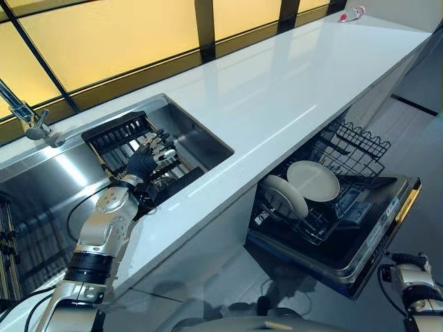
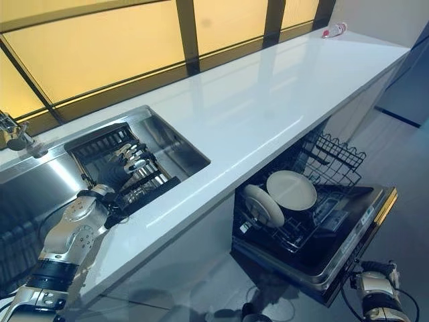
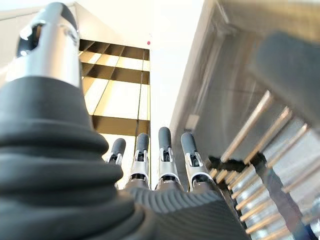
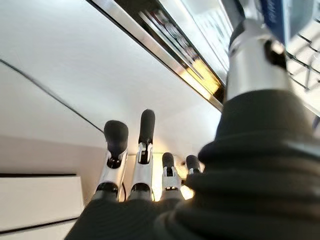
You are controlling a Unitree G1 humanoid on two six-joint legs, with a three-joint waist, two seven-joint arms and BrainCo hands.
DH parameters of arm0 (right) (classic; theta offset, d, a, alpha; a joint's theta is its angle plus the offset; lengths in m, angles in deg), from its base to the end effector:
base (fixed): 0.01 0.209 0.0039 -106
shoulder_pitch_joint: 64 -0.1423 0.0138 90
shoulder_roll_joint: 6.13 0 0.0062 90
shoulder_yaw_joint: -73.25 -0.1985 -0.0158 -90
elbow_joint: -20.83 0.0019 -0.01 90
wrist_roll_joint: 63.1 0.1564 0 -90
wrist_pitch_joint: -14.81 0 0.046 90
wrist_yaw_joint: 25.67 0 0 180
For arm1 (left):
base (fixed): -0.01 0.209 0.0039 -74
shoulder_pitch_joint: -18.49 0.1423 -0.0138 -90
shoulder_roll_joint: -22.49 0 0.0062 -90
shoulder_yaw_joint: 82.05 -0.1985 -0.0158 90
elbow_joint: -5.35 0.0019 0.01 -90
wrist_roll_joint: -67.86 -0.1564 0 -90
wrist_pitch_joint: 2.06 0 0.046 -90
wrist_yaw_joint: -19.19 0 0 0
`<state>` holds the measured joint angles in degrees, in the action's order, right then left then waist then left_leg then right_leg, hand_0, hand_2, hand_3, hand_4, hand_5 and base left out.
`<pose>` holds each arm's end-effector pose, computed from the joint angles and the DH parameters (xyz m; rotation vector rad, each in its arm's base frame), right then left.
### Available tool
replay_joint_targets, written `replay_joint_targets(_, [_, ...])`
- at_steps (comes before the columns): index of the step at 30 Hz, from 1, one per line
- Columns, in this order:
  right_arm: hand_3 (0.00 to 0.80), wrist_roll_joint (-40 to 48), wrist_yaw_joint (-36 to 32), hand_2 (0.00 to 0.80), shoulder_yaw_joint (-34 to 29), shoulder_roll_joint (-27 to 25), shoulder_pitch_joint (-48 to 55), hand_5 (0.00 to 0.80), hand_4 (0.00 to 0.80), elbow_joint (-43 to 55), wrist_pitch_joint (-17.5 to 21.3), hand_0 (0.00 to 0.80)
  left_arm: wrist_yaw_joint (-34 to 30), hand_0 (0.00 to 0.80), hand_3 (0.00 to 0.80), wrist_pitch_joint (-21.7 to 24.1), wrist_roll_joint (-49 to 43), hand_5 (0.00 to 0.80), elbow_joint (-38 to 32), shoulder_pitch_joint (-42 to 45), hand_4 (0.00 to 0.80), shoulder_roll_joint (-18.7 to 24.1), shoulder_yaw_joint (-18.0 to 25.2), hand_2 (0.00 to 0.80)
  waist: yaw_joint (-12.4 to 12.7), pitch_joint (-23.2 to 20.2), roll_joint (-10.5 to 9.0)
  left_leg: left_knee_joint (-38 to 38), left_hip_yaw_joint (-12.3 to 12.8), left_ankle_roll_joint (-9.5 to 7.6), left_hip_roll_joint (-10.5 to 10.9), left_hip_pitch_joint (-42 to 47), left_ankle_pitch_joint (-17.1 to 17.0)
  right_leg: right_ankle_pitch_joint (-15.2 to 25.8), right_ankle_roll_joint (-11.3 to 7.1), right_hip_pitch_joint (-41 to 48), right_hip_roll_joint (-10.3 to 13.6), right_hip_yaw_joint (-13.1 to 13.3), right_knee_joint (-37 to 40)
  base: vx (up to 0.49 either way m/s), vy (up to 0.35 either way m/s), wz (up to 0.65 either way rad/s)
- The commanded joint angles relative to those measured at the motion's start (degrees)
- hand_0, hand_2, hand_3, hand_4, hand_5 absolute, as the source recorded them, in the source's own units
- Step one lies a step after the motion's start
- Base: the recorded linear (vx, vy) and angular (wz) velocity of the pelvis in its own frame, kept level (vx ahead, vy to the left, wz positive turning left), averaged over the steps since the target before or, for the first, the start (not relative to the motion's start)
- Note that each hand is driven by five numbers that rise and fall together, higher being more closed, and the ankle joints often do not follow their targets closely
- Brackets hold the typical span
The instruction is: Take plates into dishwasher
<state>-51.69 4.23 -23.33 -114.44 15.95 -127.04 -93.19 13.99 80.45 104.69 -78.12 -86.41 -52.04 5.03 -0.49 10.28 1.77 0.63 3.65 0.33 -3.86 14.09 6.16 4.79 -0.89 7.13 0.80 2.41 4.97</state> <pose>0.1684 -0.3627 -0.0475 -0.4843 0.9689 -0.9859 0.2737 0.2409 0.0910 -0.0842 0.0031 -0.1574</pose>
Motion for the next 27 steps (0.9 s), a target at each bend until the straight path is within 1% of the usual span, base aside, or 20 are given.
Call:
replay_joint_targets(1, [0.000, -0.9, 5.7, 0.000, 0.4, -3.3, -3.1, 0.000, 0.000, -3.9, 0.8, 0.000, -0.4, 0.000, 0.000, 3.3, 0.1, 0.000, -1.7, -3.0, 0.000, 0.5, 0.1, 0.000, -0.5, -0.3, 0.35, 4.4, -3.2, -2.86, 2.9, -7.4, -0.1, -5.7, -1.58, -1.0, 1.9, -1.2, -6.7, -0.011, -0.051, 0.03])
replay_joint_targets(3, [0.000, -1.1, 6.7, 0.000, 0.6, -4.7, -3.9, 0.000, 0.000, -5.0, -0.2, 0.000, 0.4, 0.000, 0.000, 2.7, 1.5, 0.000, -3.0, -2.9, 0.000, 0.4, -0.3, 0.000, -0.6, 0.1, 1.36, 3.8, -4.1, -2.37, 2.9, -7.3, -0.6, -7.0, -1.22, -1.7, 2.1, -2.1, -8.5, -0.031, -0.025, 0.06])
replay_joint_targets(5, [0.000, -3.5, 7.2, 0.000, 0.5, -6.3, -4.3, 0.000, 0.000, -5.6, -0.9, 0.000, 0.7, 0.000, 0.000, 2.9, 2.0, 0.000, -3.6, -2.5, 0.000, -0.1, -0.4, 0.000, -0.8, 0.8, 2.59, 4.2, -4.7, -2.04, 3.2, -7.5, -0.7, -8.4, -0.80, -2.5, 2.5, -3.1, -11.1, -0.031, 0.022, 0.03])
replay_joint_targets(7, [0.000, -3.8, 6.8, 0.000, 0.5, -7.4, -4.2, 0.000, 0.000, -6.3, -0.6, 0.000, 0.2, 0.000, 0.000, 3.0, 2.3, 0.000, -4.2, -1.7, 0.000, -0.4, 0.0, 0.000, -1.0, 1.6, 3.76, 5.3, -4.9, -1.79, 3.6, -7.8, -0.6, -10.2, -0.30, -3.3, 2.9, -4.3, -14.0, -0.015, 0.037, 0.07])
replay_joint_targets(9, [0.000, -2.5, 5.1, 0.000, 0.0, -8.1, -3.8, 0.000, 0.000, -7.0, 0.9, 0.000, -0.1, 0.000, 0.000, 2.5, 2.8, 0.000, -5.1, -1.3, 0.000, -0.4, 0.4, 0.000, -1.1, 2.3, 4.50, 7.0, -4.9, -1.53, 3.9, -8.4, -0.2, -11.8, 0.09, -4.0, 3.4, -5.3, -16.9, -0.010, 0.026, 0.09])
replay_joint_targets(11, [0.000, -1.8, 2.2, 0.000, -0.4, -8.2, -3.1, 0.000, 0.000, -8.0, 2.0, 0.000, -1.1, 0.000, 0.000, 2.0, 2.8, 0.000, -5.5, -1.0, 0.000, -0.8, 0.8, 0.000, -1.1, 3.2, 5.24, 9.5, -5.0, -1.21, 4.4, -8.8, 0.7, -13.7, 0.61, -4.4, 3.9, -6.3, -19.9, 0.005, 0.016, 0.14])
replay_joint_targets(12, [0.000, -1.0, -0.6, 0.000, -0.7, -8.1, -2.9, 0.000, 0.000, -9.5, 3.7, 0.000, -1.7, 0.000, 0.000, 1.1, 2.9, 0.000, -6.1, -0.8, 0.000, -1.0, 1.1, 0.000, -0.9, 3.5, 5.59, 11.1, -5.3, -1.06, 4.7, -9.1, 1.1, -14.6, 1.00, -4.5, 4.2, -6.7, -21.5, 0.011, 0.005, 0.26])
replay_joint_targets(14, [0.000, -0.3, -3.9, 0.000, -0.6, -7.9, -2.6, 0.000, 0.000, -10.4, 5.9, 0.000, -2.0, 0.000, 0.000, 0.4, 2.9, 0.000, -6.5, -0.7, 0.000, -1.2, 1.3, 0.000, -0.9, 4.0, 5.84, 12.8, -5.6, -1.00, 5.1, -9.5, 1.7, -15.6, 1.35, -4.7, 4.4, -7.1, -23.5, 0.029, -0.001, 0.28])
replay_joint_targets(15, [0.000, 2.5, -8.8, 0.000, -0.1, -7.2, -1.9, 0.000, 0.000, -10.0, 6.8, 0.000, -2.2, 0.000, 0.000, 0.0, 2.9, 0.000, -6.8, -0.6, 0.000, -1.3, 1.3, 0.000, -0.9, 4.5, 5.97, 14.9, -5.8, -0.99, 5.4, -10.0, 2.4, -16.6, 1.85, -5.0, 4.7, -7.3, -25.7, 0.033, -0.008, 0.22])
replay_joint_targets(16, [0.000, 4.0, -10.2, 0.000, 0.1, -7.0, -1.8, 0.000, 0.000, -9.9, 7.6, 0.000, -2.4, 0.000, 0.000, -0.1, 2.8, 0.000, -6.9, -0.5, 0.000, -1.4, 1.3, 0.000, -0.9, 4.6, 5.95, 15.6, -5.9, -0.95, 5.5, -10.2, 2.7, -17.0, 1.95, -5.1, 4.8, -7.4, -26.5, 0.036, -0.016, 0.19])
replay_joint_targets(17, [0.000, 8.4, -14.3, 0.000, 0.2, -6.1, -1.6, 0.000, 0.000, -9.2, 7.6, 0.000, -2.7, 0.000, 0.000, -0.3, 2.6, 0.000, -6.8, -0.7, 0.000, -1.3, 1.3, 0.000, -0.9, 5.0, 5.83, 17.0, -6.2, -1.04, 5.7, -10.5, 3.4, -17.8, 2.29, -5.4, 4.9, -7.6, -28.2, 0.021, -0.023, 0.15])
replay_joint_targets(18, [0.000, 11.8, -16.8, 0.000, 0.1, -5.4, -1.5, 0.000, 0.000, -9.4, 8.0, 0.000, -3.1, 0.000, 0.000, -0.5, 2.3, 0.000, -6.5, -0.9, 0.000, -1.4, 1.4, 0.000, -0.9, 5.3, 5.71, 18.1, -6.2, -1.07, 5.7, -10.8, 3.9, -18.3, 2.55, -5.6, 5.1, -7.7, -29.4, 0.028, -0.033, 0.13])
replay_joint_targets(19, [0.000, 20.7, -21.8, 0.000, 0.0, -4.1, -1.4, 0.000, 0.000, -9.6, 9.2, 0.000, -3.2, 0.000, 0.000, -0.9, 1.9, 0.000, -6.4, -1.4, 0.000, -1.8, 1.1, 0.000, -0.8, 5.6, 5.63, 19.3, -6.4, -1.05, 5.8, -11.0, 4.4, -18.8, 2.81, -5.6, 5.2, -7.9, -30.6, 0.029, -0.034, 0.11])
replay_joint_targets(20, [0.000, 26.8, -26.5, 0.000, -0.5, -3.0, -1.4, 0.000, 0.000, -9.6, 9.4, 0.000, -3.2, 0.000, 0.000, -1.6, 1.8, 0.000, -6.6, -1.8, 0.000, -1.9, 1.0, 0.000, -0.7, 5.8, 5.49, 20.1, -6.6, -1.13, 5.9, -11.2, 4.8, -19.2, 3.01, -5.6, 5.3, -8.1, -31.3, 0.039, -0.032, 0.11])
replay_joint_targets(24, [0.000, 46.2, -46.3, 0.000, -3.2, 1.5, -1.0, 0.000, 0.000, -10.3, 7.6, 0.000, -4.5, 0.000, 0.000, -4.6, 0.2, 0.000, -6.5, -2.6, 0.000, -3.4, 1.6, 0.000, -0.3, 5.8, 4.98, 22.7, -7.5, -0.96, 6.4, -10.9, 6.2, -20.5, 3.45, -4.8, 5.5, -8.5, -34.0, 0.074, -0.016, 0.01])
replay_joint_targets(25, [0.000, 48.7, -49.7, 0.000, -3.3, 2.3, -0.8, 0.000, 0.000, -9.3, 7.1, 0.000, -4.7, 0.000, 0.000, -5.0, 0.1, 0.000, -6.5, -2.5, 0.000, -3.5, 1.6, 0.000, -0.2, 5.6, 4.86, 23.2, -7.6, -0.91, 6.5, -10.8, 6.4, -20.6, 3.50, -4.4, 5.5, -8.6, -34.3, 0.076, -0.002, -0.05])
replay_joint_targets(27, [0.000, 54.1, -54.3, 0.000, -3.1, 3.7, -0.4, 0.000, 0.000, -5.8, 5.1, 0.000, -5.4, 0.000, 0.000, -4.5, -0.3, 0.000, -6.0, -1.8, 0.000, -3.8, 1.2, 0.000, -0.2, 5.1, 4.62, 23.9, -8.1, -0.78, 6.8, -10.6, 6.8, -20.8, 3.47, -3.9, 5.5, -8.6, -34.6, 0.071, 0.004, -0.09])
